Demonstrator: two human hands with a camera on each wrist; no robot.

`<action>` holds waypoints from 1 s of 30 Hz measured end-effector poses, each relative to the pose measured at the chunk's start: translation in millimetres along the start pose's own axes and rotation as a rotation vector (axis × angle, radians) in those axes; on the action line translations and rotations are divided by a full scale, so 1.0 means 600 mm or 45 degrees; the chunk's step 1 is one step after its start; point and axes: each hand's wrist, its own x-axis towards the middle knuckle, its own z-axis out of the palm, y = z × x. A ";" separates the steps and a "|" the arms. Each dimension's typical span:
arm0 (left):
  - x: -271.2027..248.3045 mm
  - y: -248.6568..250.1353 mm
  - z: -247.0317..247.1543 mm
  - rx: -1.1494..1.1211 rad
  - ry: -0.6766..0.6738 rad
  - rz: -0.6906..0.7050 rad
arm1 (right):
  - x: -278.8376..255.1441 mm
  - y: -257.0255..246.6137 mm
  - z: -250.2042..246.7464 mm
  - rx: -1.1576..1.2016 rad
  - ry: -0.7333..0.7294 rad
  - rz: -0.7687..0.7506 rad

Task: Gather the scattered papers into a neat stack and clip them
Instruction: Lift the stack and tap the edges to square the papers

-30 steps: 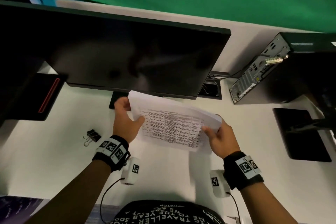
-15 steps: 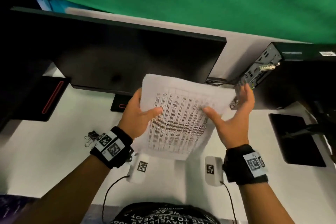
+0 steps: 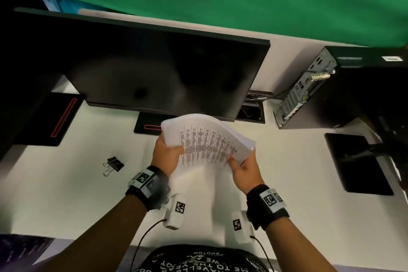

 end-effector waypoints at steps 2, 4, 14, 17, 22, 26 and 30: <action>0.005 0.005 0.000 -0.010 0.017 0.015 | 0.008 0.002 -0.002 0.033 0.052 0.042; 0.007 0.020 -0.005 0.005 -0.002 0.100 | 0.014 -0.002 -0.012 0.140 0.095 0.107; 0.017 0.030 -0.012 0.232 -0.145 0.345 | 0.029 -0.003 -0.033 0.065 0.058 0.007; 0.006 0.044 -0.003 0.256 -0.187 0.360 | 0.029 -0.019 -0.030 -0.021 0.000 -0.056; -0.006 0.071 0.011 0.215 -0.049 0.514 | 0.028 -0.039 -0.024 0.020 0.106 -0.189; 0.001 0.033 0.008 0.253 -0.038 0.378 | 0.015 -0.017 -0.013 -0.072 0.028 -0.065; 0.015 0.019 0.002 0.202 -0.053 0.285 | 0.017 -0.025 -0.022 0.017 0.047 -0.077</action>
